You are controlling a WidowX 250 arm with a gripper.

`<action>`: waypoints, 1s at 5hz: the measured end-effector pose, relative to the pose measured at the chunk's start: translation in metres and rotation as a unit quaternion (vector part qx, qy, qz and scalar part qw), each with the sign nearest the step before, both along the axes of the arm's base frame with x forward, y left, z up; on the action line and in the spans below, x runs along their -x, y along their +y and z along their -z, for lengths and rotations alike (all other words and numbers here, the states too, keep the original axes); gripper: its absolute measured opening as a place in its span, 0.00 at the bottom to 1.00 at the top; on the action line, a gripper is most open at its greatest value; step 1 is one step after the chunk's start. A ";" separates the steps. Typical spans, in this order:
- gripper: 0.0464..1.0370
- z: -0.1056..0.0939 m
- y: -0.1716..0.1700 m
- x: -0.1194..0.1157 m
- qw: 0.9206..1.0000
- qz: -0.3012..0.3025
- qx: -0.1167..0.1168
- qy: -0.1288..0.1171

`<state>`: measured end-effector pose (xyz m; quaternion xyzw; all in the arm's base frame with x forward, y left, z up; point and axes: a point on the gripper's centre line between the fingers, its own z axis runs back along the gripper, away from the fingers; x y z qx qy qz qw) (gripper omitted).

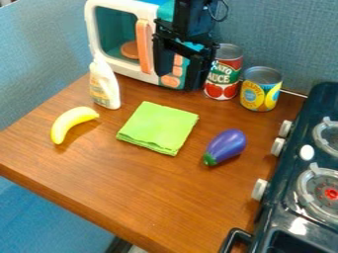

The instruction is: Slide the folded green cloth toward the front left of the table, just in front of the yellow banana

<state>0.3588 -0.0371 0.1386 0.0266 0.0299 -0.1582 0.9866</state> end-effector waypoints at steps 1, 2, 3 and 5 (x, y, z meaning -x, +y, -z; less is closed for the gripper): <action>0.97 0.015 0.000 0.002 1.000 -0.001 -0.002 0.019; 0.97 0.037 0.008 0.005 1.000 -0.018 -0.021 0.009; 0.97 0.058 0.022 -0.004 0.994 -0.074 -0.064 -0.055; 0.97 0.087 0.027 -0.014 0.991 -0.102 -0.030 -0.083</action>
